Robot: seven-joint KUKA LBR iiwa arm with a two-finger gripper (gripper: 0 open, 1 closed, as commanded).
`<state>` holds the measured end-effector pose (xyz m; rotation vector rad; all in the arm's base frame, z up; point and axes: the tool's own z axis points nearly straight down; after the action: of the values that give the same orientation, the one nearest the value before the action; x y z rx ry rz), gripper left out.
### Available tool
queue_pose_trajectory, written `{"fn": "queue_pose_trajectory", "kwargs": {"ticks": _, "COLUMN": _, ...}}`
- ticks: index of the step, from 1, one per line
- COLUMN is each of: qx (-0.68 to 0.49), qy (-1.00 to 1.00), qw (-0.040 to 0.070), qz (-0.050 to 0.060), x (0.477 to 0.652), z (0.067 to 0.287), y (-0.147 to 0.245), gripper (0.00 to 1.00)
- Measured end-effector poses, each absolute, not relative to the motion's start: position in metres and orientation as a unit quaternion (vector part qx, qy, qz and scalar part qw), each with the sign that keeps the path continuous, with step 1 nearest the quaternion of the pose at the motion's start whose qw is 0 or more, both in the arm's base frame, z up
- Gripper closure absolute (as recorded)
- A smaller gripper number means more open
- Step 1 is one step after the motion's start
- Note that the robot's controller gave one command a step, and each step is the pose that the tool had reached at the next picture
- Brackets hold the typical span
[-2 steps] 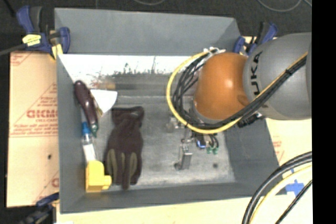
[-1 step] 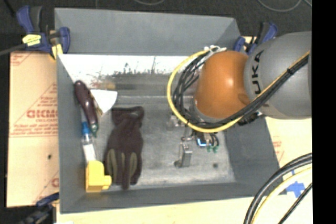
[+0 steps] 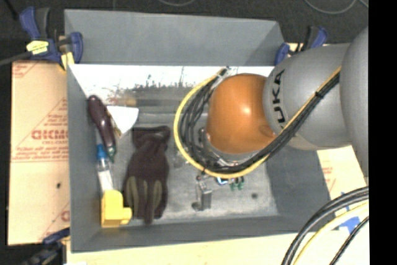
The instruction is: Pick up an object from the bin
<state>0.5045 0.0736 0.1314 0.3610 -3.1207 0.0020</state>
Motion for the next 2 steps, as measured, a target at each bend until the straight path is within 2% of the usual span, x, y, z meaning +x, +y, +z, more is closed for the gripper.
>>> {"fn": "queue_pose_trajectory", "kwargs": {"ticks": 1, "qx": 0.218, "qy": -0.976, "qw": -0.003, "qz": 0.000, "x": 0.510, "z": 0.124, "y": 0.166, "gripper": 0.00}}
{"fn": "queue_pose_trajectory", "kwargs": {"ticks": 2, "qx": 0.293, "qy": -0.956, "qw": -0.002, "qz": -0.001, "x": 0.503, "z": 0.119, "y": 0.186, "gripper": 0.00}}
